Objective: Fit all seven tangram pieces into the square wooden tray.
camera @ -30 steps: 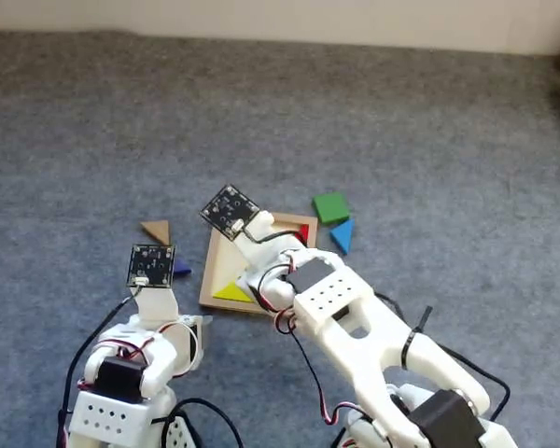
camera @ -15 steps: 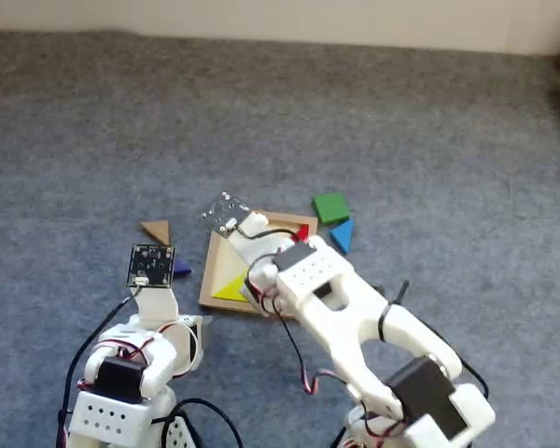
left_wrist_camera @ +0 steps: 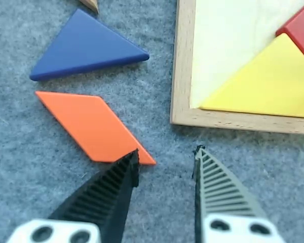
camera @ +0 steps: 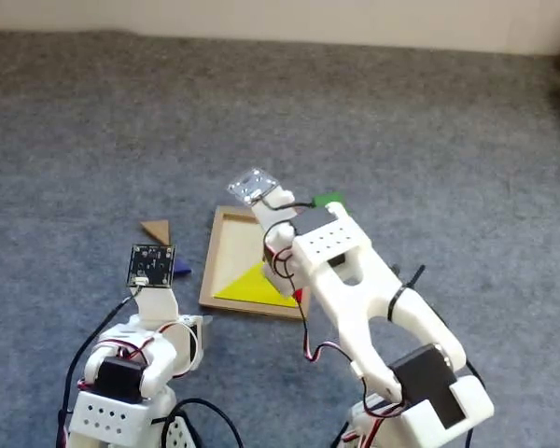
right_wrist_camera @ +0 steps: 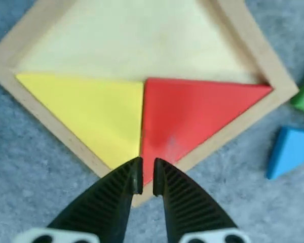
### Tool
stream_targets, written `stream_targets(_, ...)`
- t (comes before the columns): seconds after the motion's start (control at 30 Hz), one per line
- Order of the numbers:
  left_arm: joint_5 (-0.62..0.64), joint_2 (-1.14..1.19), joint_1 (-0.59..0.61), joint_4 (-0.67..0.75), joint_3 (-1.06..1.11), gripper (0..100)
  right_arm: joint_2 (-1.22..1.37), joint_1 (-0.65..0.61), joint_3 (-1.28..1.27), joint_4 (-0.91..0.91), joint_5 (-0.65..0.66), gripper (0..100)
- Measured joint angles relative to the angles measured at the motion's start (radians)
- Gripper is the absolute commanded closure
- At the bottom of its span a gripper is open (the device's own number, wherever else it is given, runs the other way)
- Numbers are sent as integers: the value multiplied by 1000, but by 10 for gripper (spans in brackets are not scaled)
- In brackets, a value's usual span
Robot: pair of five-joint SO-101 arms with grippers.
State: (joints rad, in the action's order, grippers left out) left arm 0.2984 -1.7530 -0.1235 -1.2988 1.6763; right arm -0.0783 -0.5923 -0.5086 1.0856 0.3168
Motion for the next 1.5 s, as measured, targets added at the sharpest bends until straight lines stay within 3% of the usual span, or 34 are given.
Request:
stream_targets(0.33,0,0,0,0,0,821,2,110,87,5,-23,937)
stream_targets(0.5,0,0,0,0,0,821,17,184,163,-64,-135,805)
stream_targets(0.67,0,0,0,0,0,821,17,215,170,-193,-157,736)
stream_targets(1.03,0,0,0,0,0,821,37,222,158,-313,-160,731)
stream_targets(1.5,0,0,0,0,0,821,423,265,408,-230,-107,731)
